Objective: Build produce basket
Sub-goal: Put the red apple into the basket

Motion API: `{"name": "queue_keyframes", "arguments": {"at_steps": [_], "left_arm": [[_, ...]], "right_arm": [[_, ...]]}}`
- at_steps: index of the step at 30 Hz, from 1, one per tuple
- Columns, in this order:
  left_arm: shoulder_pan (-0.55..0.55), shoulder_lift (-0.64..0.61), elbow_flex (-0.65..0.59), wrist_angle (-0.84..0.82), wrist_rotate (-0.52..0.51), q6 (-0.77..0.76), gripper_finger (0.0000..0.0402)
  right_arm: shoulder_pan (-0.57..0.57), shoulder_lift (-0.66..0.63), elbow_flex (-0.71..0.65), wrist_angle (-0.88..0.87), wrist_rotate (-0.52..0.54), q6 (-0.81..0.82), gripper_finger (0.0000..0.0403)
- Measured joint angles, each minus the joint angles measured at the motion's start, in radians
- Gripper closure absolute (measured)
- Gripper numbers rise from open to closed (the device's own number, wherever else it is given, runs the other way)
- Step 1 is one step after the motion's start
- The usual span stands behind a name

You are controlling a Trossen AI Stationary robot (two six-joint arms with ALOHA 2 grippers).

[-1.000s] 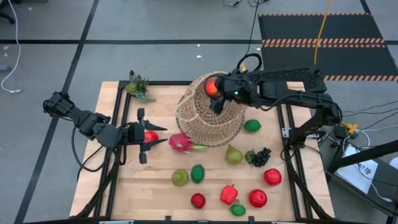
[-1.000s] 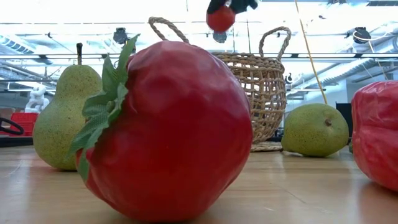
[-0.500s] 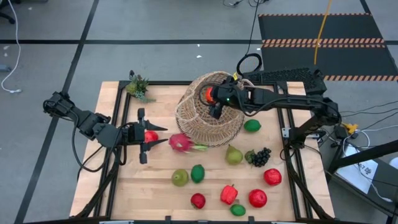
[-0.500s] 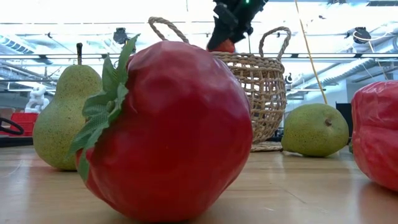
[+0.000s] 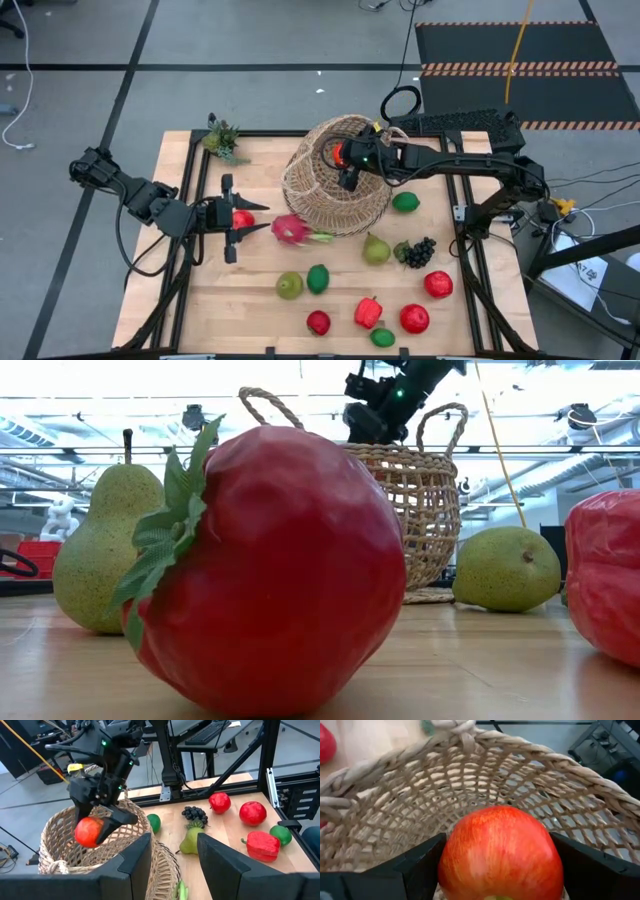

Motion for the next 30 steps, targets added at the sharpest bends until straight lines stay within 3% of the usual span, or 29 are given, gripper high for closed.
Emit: {"name": "queue_keyframes", "arguments": {"at_steps": [16, 23, 30], "left_arm": [[0.000, 0.001, 0.000, 0.000, 0.000, 0.000, 0.0243], [0.000, 0.001, 0.000, 0.000, 0.000, 0.000, 0.0243], [0.000, 0.001, 0.000, 0.000, 0.000, -0.001, 0.0243]], "right_arm": [[-0.048, -0.001, -0.070, 0.023, -0.053, 0.033, 0.0071], [-0.063, -0.001, -0.125, 0.119, -0.108, 0.029, 0.0071], [-0.093, -0.001, -0.141, 0.126, -0.107, 0.126, 0.0071]]}}
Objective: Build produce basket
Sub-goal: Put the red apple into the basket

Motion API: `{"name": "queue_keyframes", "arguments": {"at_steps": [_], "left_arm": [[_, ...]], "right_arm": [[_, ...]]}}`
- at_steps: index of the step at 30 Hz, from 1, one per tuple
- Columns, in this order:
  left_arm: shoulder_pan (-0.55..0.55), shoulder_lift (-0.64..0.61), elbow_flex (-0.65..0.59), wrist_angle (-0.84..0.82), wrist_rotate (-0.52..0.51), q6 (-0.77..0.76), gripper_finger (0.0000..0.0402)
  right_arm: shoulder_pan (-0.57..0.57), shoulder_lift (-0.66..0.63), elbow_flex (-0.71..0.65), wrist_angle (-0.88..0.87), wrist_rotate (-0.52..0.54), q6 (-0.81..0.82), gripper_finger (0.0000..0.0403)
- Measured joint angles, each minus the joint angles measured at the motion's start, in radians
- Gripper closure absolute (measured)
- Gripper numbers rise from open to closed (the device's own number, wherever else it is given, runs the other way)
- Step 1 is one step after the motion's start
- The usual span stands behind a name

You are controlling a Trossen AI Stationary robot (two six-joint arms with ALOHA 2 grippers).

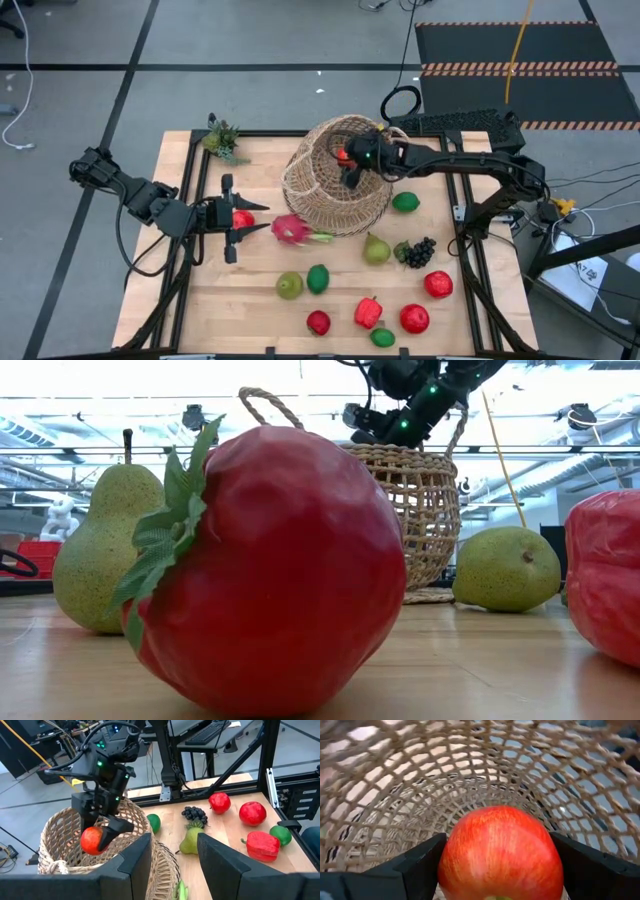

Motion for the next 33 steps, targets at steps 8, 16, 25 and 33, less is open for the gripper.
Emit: {"name": "queue_keyframes", "arguments": {"at_steps": [8, 16, 25, 33], "left_arm": [[0.000, 0.005, 0.000, 0.000, 0.000, -0.001, 0.0243], [0.000, 0.005, -0.001, 0.001, 0.000, -0.008, 0.0243], [0.000, 0.005, -0.001, 0.001, 0.000, -0.008, 0.0243], [0.000, 0.005, -0.001, 0.001, 0.000, -0.008, 0.0243]], "right_arm": [[-0.012, 0.000, 0.000, -0.020, -0.006, 0.110, 0.0071], [-0.018, 0.000, 0.000, -0.042, -0.027, 0.141, 0.0071], [-0.018, 0.000, 0.000, -0.084, -0.024, 0.125, 0.0071], [-0.018, 0.000, 0.000, -0.092, -0.024, 0.098, 0.0054]]}}
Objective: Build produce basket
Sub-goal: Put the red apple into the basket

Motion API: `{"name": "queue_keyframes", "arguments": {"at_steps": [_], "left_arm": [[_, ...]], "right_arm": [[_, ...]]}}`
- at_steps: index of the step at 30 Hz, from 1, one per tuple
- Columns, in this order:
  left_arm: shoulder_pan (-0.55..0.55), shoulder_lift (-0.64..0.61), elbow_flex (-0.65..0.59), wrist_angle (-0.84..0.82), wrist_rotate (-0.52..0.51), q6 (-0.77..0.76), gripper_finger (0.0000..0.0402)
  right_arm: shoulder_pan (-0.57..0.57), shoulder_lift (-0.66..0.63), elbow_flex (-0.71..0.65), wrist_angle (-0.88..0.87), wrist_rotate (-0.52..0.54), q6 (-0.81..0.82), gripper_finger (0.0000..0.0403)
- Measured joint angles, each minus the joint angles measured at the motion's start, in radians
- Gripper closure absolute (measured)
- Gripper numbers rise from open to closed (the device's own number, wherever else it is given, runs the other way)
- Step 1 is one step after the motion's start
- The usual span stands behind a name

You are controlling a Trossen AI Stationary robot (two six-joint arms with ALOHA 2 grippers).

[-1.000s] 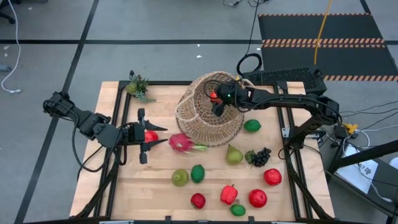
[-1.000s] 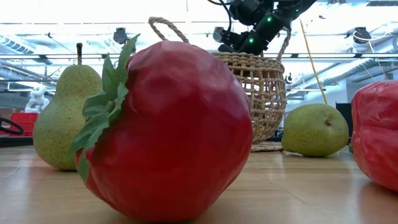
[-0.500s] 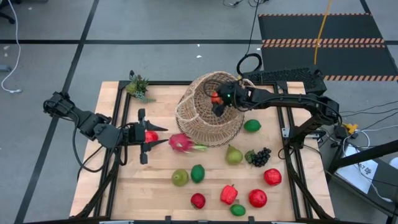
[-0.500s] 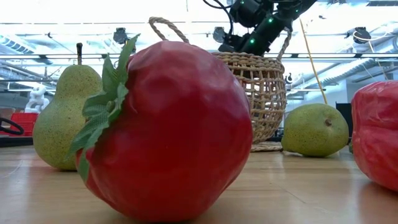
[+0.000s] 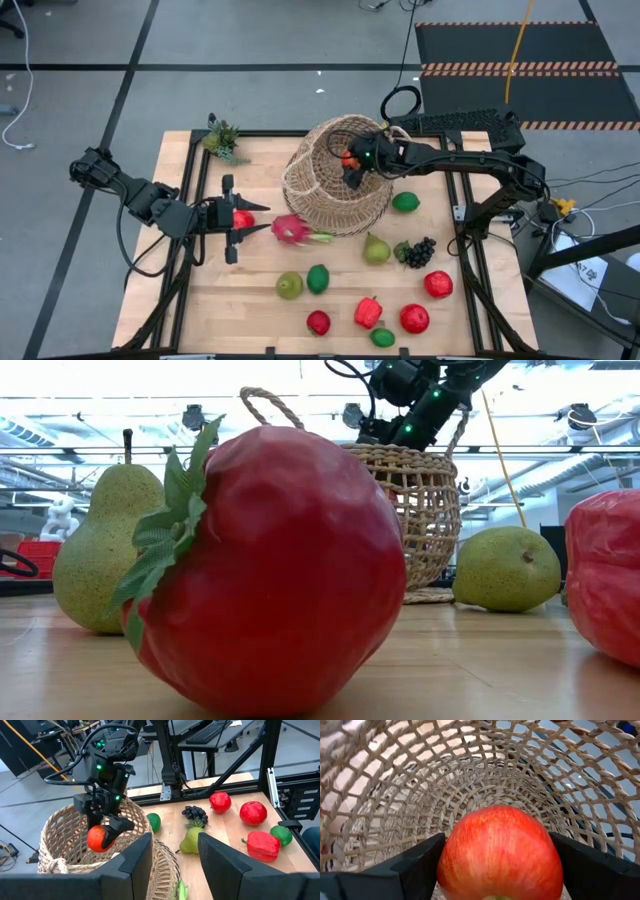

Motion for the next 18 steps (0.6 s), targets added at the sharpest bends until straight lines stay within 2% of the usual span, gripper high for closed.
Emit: {"name": "queue_keyframes", "arguments": {"at_steps": [11, 18], "left_arm": [[0.000, 0.000, 0.000, -0.001, 0.000, 0.000, 0.0243], [0.000, 0.000, 0.000, -0.004, 0.000, 0.000, 0.0243]], "right_arm": [[0.003, 0.000, 0.000, 0.003, -0.001, -0.020, 0.0035], [0.052, -0.044, 0.001, 0.094, -0.027, -0.054, 0.0035]]}}
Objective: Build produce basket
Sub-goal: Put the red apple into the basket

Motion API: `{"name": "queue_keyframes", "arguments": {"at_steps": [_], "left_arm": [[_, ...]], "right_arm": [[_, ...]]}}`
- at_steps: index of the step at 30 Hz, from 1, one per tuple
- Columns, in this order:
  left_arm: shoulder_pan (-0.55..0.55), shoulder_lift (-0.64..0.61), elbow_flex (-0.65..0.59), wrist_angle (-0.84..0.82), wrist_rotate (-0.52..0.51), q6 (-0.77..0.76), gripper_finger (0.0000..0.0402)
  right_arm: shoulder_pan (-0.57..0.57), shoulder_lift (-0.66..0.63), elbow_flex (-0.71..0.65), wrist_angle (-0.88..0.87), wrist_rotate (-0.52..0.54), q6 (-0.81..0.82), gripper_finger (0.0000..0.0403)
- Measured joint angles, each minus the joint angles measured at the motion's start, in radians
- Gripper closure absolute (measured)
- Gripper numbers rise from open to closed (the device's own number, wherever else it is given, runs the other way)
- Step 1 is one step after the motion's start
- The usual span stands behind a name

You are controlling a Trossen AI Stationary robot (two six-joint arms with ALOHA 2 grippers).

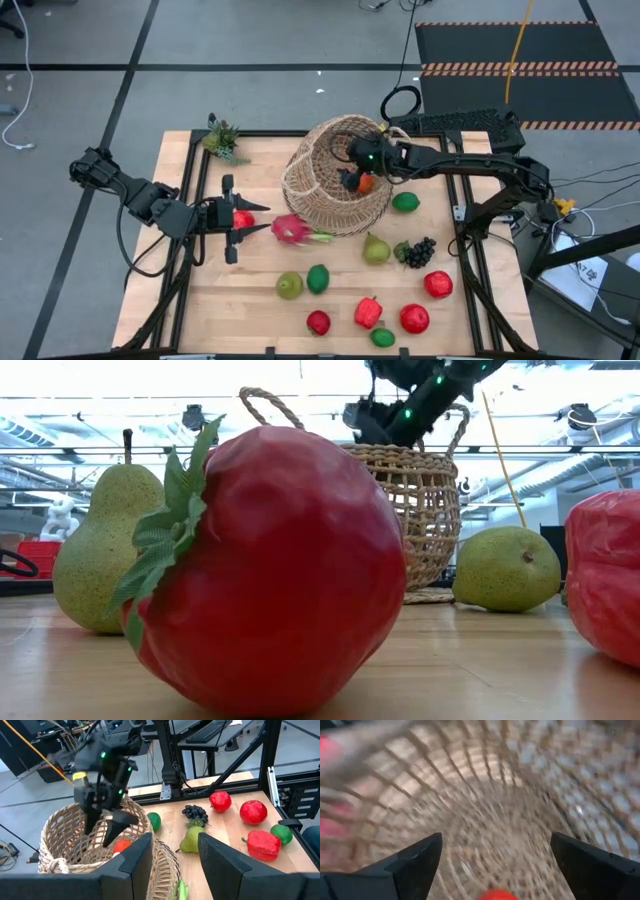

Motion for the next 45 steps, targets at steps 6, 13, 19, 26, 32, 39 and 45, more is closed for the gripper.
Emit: {"name": "queue_keyframes", "arguments": {"at_steps": [6, 13, 19, 26, 32, 39, 45], "left_arm": [[0.000, 0.000, 0.000, -0.015, 0.000, -0.013, 0.0243], [0.000, 0.000, 0.000, -0.021, 0.000, -0.052, 0.0243], [0.000, 0.000, 0.000, -0.073, 0.000, -0.106, 0.0243], [0.000, 0.000, 0.000, -0.158, 0.000, -0.170, 0.0243], [-0.007, 0.037, 0.000, -0.190, 0.022, -0.205, 0.0243], [-0.016, 0.122, 0.000, -0.291, 0.022, -0.258, 0.0242], [-0.017, 0.156, 0.000, -0.382, 0.020, -0.302, 0.0228]], "right_arm": [[0.078, -0.091, 0.001, 0.029, 0.002, -0.023, 0.0035], [0.236, -0.203, 0.001, 0.046, 0.031, -0.013, 0.0035], [0.422, -0.257, 0.001, 0.049, 0.219, -0.030, 0.0035], [0.611, -0.258, 0.001, 0.043, 0.318, -0.027, 0.0035], [0.726, -0.254, 0.000, 0.039, 0.349, -0.014, 0.0035], [0.828, -0.254, 0.000, -0.075, 0.350, 0.089, 0.0035], [0.868, -0.259, -0.044, -0.097, 0.372, 0.145, 0.0035]]}}
